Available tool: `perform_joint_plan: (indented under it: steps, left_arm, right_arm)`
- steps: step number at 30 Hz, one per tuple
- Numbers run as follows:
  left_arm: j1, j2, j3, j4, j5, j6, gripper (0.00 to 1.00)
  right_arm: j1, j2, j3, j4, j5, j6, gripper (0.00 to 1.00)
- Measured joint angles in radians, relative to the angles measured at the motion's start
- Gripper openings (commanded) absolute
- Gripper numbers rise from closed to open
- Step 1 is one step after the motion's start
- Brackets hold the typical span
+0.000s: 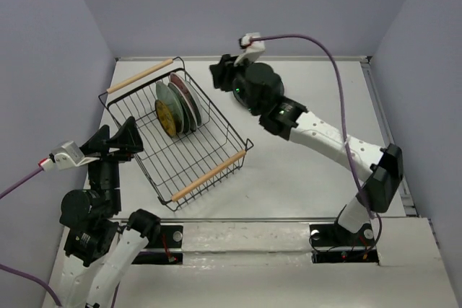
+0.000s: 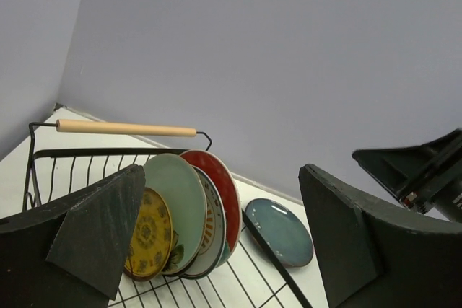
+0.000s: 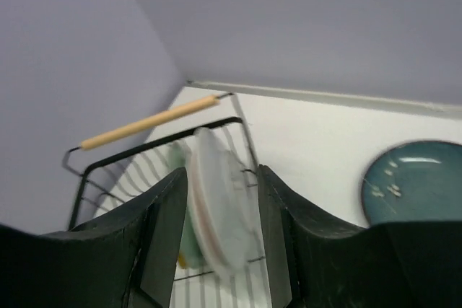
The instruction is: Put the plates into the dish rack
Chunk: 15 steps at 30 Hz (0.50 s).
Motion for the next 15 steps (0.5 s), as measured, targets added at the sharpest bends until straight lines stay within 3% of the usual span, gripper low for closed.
perform_joint_plan:
  steps: [4,8,15]
  left_arm:
    - [0.0,0.0,0.0,0.001,0.012,0.0,0.99]
    - [0.0,0.004,-0.001,0.002,0.025,0.0,0.99]
    - [0.0,0.021,-0.006,0.008,0.048,0.0,0.99]
  right_arm:
    - [-0.276,-0.102,-0.243,0.008,-0.14,0.178,0.49]
    - [-0.517,-0.065,-0.394,-0.026,-0.226,0.306,0.49]
    - [-0.734,0.035,-0.519,0.057,-0.46,0.491,0.48]
